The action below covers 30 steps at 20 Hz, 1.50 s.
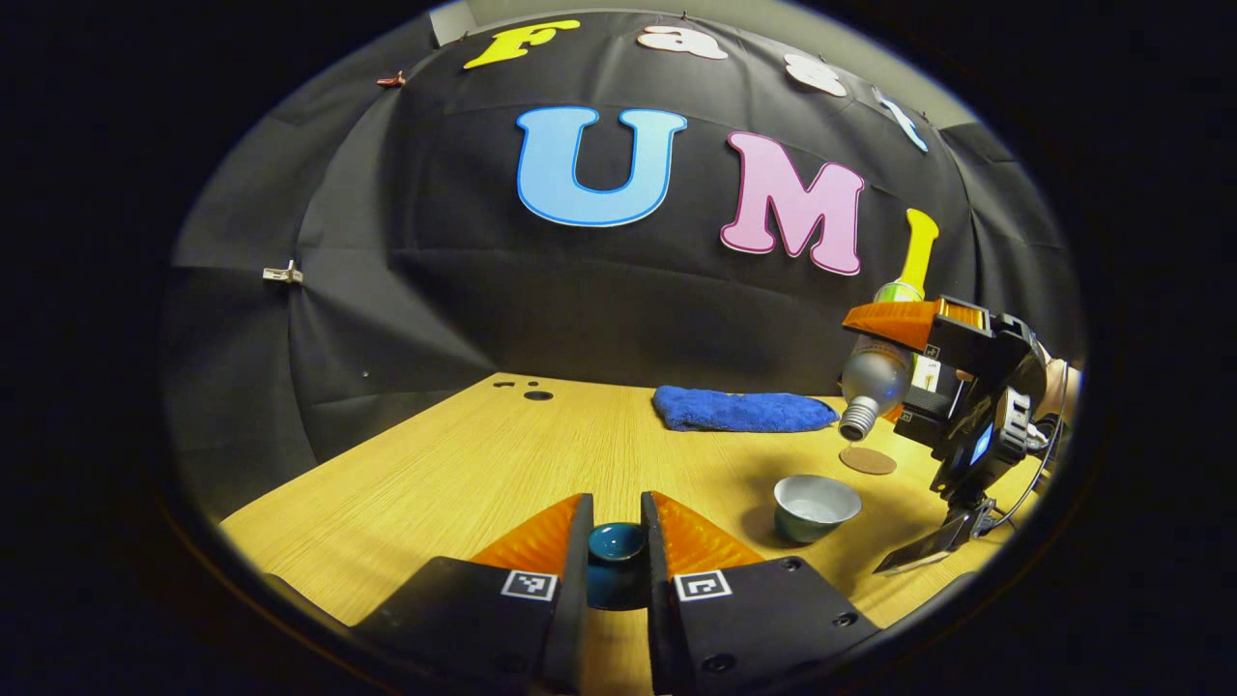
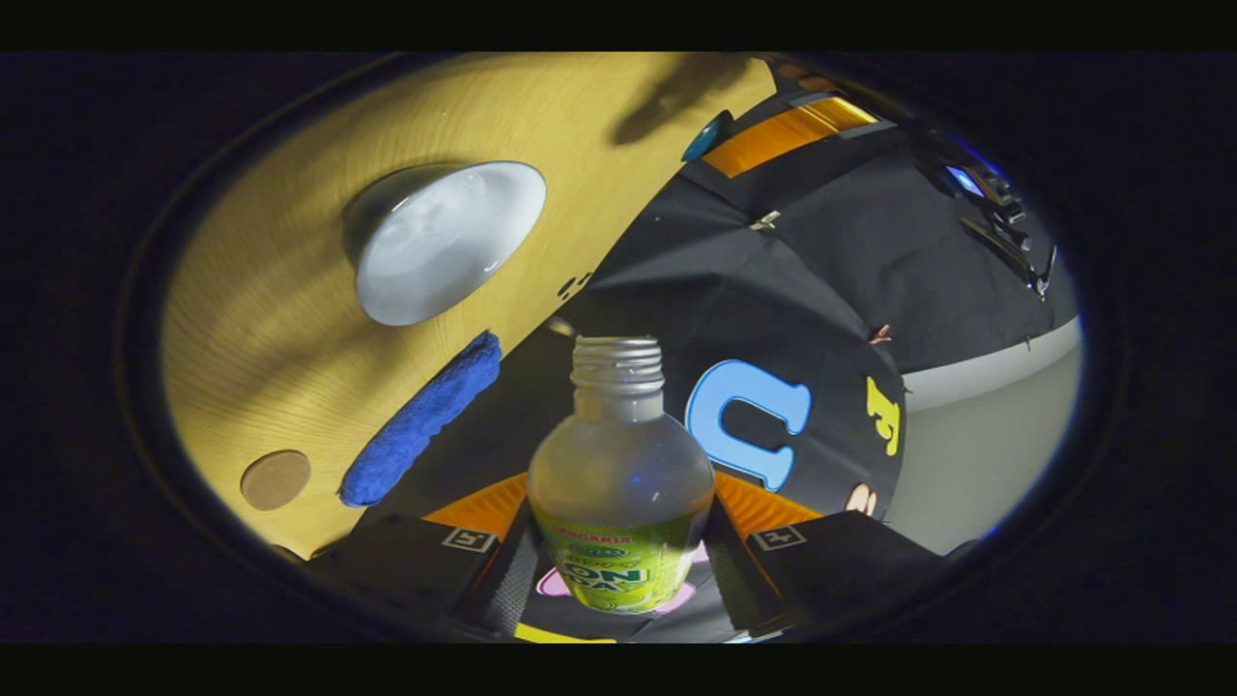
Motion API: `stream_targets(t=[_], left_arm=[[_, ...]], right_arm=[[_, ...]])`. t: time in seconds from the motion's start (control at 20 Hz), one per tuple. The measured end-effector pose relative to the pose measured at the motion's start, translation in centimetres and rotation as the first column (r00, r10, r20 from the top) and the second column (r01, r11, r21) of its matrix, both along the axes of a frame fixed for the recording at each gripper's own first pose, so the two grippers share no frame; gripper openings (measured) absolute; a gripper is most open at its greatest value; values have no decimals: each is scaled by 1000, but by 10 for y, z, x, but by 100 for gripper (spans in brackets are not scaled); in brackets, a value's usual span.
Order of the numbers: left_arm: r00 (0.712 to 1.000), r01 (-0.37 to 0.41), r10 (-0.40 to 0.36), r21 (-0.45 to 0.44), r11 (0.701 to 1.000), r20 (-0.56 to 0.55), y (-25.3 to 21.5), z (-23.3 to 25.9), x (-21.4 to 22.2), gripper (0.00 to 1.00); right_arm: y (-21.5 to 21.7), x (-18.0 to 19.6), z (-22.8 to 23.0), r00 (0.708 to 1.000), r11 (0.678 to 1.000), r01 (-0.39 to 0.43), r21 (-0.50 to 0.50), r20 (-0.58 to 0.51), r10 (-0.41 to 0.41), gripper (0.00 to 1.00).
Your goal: Open the teacup lid with one hand, grasp the water bottle and pour water into the teacup with the other hand; after pouring, place the water bottle on the coaster and then close the teacup lid.
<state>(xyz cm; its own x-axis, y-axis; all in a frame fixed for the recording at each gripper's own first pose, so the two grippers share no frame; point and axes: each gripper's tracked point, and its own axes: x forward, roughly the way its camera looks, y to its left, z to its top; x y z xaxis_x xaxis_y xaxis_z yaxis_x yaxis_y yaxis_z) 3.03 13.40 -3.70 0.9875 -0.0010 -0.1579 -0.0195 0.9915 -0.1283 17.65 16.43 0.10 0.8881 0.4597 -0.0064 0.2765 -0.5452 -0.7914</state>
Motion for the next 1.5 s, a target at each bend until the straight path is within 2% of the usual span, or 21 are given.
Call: stream_targets(t=[0.4, 0.65, 0.7, 0.85, 0.95, 1.05, 1.15, 1.2, 1.25, 1.35, 1.5], left_arm=[[1000, 6, -6, -6, 1000, -3, -1, 1, -1, 30], [1000, 13, -13, 2, 1000, 9, -1, 7, -4, 30], [1000, 13, -13, 5, 1000, 13, -2, 9, -5, 32], [1000, 6, -7, 19, 1000, 27, -1, 15, -7, 30], [999, 4, -5, 24, 1000, 35, -3, 19, -9, 30], [999, 6, -7, 25, 1000, 41, -7, 25, -9, 30], [999, 7, -8, 30, 1000, 48, -11, 30, -12, 30], [998, 7, -9, 38, 999, 58, -13, 34, -15, 30], [997, 4, -7, 52, 999, 71, -14, 41, -17, 30], [995, -3, -4, 76, 997, 97, -17, 52, -21, 30], [993, 15, -23, 67, 998, 115, -31, 60, -23, 27]], right_arm=[[-3, 1, -1, 1000, 1000, 15, 4, -5, -15, 80], [-6, 2, -7, 998, 998, 43, 46, -49, -41, 80], [-7, 2, -7, 997, 996, 52, 68, -63, -47, 80], [-13, 3, -12, 989, 985, 86, 149, -132, -67, 80], [-10, -4, -7, 989, 976, 73, 205, -140, -44, 77], [-13, -6, -7, 980, 948, 102, 302, -194, -44, 81], [-19, -8, -7, 964, 898, 158, 412, -260, -50, 77], [-22, -11, -5, 954, 863, 186, 471, -296, -44, 80], [-24, -12, -6, 937, 806, 230, 546, -349, -31, 81], [-32, -16, -9, 884, 657, 347, 669, -467, 9, 81], [-48, -15, -10, 806, 423, 507, 751, -587, 77, 81]])
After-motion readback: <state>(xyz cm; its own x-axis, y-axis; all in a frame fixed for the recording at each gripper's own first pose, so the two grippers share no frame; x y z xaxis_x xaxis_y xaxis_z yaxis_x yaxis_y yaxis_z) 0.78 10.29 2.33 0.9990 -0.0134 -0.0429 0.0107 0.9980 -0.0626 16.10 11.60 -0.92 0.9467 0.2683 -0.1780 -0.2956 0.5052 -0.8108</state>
